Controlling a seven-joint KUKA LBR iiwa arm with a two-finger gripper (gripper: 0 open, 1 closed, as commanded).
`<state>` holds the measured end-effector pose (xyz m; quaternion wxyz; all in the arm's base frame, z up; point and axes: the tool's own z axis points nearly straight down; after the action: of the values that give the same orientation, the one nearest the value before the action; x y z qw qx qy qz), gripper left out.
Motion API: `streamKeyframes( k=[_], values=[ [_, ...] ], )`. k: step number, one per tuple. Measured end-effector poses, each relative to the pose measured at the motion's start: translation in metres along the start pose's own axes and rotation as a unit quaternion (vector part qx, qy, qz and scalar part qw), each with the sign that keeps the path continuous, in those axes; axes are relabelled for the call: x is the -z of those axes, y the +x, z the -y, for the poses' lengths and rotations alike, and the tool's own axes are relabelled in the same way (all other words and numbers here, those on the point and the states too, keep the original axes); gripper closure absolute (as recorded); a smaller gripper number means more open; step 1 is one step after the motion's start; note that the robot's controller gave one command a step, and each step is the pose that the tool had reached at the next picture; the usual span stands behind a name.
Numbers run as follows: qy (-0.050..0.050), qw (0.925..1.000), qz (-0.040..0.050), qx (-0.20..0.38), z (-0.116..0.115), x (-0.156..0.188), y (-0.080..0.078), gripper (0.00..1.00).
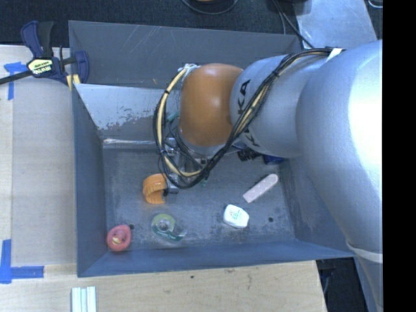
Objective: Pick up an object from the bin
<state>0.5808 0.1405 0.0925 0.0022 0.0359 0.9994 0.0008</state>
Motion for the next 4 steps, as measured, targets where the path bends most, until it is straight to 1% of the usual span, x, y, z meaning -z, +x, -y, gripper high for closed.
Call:
streamKeyframes(
  k=[1,2,3,4],
  values=[
    [0.0,0.9987,0.0019,0.05,0.006,-0.018,-0.022,0.0],
    [-0.001,0.9951,0.0027,0.099,-0.007,-0.021,0.021,0.0],
    [0.0,0.983,0.0028,0.184,-0.006,-0.021,0.032,1.0],
    [0.0,0.983,0.0027,0.184,-0.006,-0.021,0.032,1.0]
  ],
)
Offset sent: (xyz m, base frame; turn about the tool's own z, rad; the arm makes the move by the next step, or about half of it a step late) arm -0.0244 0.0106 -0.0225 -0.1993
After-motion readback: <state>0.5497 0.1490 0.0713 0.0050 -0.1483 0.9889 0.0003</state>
